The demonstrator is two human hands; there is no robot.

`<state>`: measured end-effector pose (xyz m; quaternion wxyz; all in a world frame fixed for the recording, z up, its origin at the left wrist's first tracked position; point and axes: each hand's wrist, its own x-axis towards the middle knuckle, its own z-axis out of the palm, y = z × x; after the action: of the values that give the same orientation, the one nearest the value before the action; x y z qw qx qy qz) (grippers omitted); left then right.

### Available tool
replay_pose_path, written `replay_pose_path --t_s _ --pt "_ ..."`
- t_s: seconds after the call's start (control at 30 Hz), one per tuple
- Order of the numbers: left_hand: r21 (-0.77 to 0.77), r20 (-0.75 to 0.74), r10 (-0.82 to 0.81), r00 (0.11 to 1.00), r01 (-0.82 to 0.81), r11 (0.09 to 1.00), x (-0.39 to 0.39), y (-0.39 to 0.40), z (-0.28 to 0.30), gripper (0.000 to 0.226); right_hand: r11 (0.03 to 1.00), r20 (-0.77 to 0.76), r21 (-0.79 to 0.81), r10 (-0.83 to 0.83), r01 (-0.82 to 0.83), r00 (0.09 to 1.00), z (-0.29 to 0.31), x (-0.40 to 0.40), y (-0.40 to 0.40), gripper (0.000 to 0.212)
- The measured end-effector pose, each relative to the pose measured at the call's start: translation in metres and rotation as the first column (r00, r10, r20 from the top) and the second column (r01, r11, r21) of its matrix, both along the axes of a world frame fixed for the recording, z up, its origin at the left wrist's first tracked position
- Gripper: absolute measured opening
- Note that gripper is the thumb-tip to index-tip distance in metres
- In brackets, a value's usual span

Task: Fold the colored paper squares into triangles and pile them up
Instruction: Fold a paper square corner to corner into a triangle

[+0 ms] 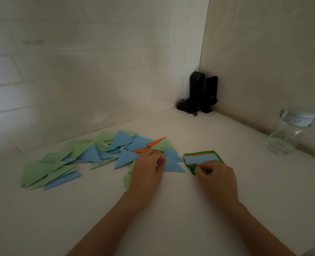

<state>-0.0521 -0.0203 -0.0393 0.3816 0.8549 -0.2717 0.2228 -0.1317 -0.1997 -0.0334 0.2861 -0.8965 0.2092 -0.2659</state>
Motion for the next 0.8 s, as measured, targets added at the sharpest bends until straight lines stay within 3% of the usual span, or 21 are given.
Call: replay_pose_path --t_s 0.17,0.37,0.47,0.57,0.8 --pt "0.094 0.024 -0.156 0.987 0.154 0.984 -0.029 0.002 0.01 0.011 0.999 -0.012 0.05 0.011 -0.011 1.0 -0.001 -0.006 -0.001 0.009" --pt "0.189 -0.072 -0.229 0.971 0.238 0.953 -0.055 0.02 0.0 0.006 0.988 0.033 0.149 0.025 -0.03 0.999 0.013 -0.018 -0.006 0.018" --pt "0.169 -0.098 -0.224 0.97 0.238 0.956 -0.06 0.028 0.001 0.006 0.996 0.161 0.078 0.037 -0.05 0.986 0.028 -0.03 -0.006 0.026" --pt "0.138 -0.118 -0.216 0.969 0.231 0.963 -0.064 0.036 0.002 0.008 0.985 0.272 -0.09 0.168 -0.149 0.948 0.037 -0.044 0.006 0.029" --pt "0.124 -0.135 -0.265 0.955 0.281 0.952 -0.079 0.043 0.001 0.026 0.933 0.132 -0.082 0.359 -0.351 0.924 0.001 -0.06 0.037 0.021"
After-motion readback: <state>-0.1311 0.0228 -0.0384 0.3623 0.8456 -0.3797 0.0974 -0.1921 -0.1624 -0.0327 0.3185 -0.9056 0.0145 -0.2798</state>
